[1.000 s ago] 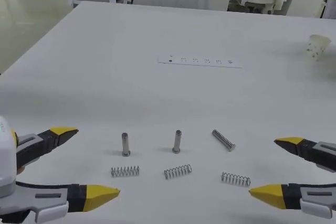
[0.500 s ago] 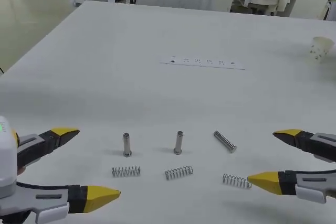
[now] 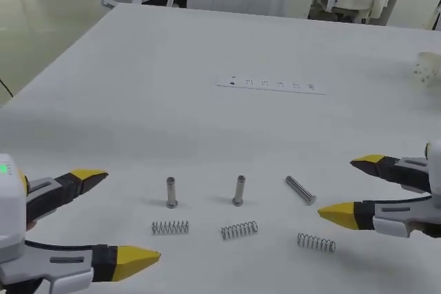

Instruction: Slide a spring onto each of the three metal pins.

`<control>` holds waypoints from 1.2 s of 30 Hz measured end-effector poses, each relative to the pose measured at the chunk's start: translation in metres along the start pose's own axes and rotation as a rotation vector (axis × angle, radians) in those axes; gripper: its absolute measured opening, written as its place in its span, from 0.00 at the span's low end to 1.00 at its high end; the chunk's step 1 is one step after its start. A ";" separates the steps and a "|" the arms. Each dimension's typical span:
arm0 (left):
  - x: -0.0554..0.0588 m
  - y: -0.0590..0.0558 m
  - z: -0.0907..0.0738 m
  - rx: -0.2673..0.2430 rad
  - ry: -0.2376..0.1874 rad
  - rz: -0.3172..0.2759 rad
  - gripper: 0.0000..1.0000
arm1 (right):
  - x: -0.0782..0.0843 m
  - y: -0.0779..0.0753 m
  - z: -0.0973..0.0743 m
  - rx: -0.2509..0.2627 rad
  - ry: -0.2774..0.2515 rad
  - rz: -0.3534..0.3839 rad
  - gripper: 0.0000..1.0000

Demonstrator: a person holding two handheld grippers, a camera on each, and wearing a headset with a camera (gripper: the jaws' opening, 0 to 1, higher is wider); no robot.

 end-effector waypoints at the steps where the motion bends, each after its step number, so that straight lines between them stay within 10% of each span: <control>1: 0.000 0.000 0.000 0.000 0.001 0.000 0.86 | -0.001 -0.001 0.002 0.003 0.007 -0.003 0.69; 36: 0.002 0.001 0.004 0.003 -0.003 -0.007 0.84 | -0.018 -0.016 0.073 0.066 0.267 0.021 0.37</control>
Point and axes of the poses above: the centre of the closed fingertips' face, and the gripper's own axes: z roughly forward along the fingers, y roughly to its left, x roughly out of its underside, the point moved 9 cm from there along -z, roughly backward along the fingers, and after that the axes turned 8 degrees about z, right-handed, at the moved point
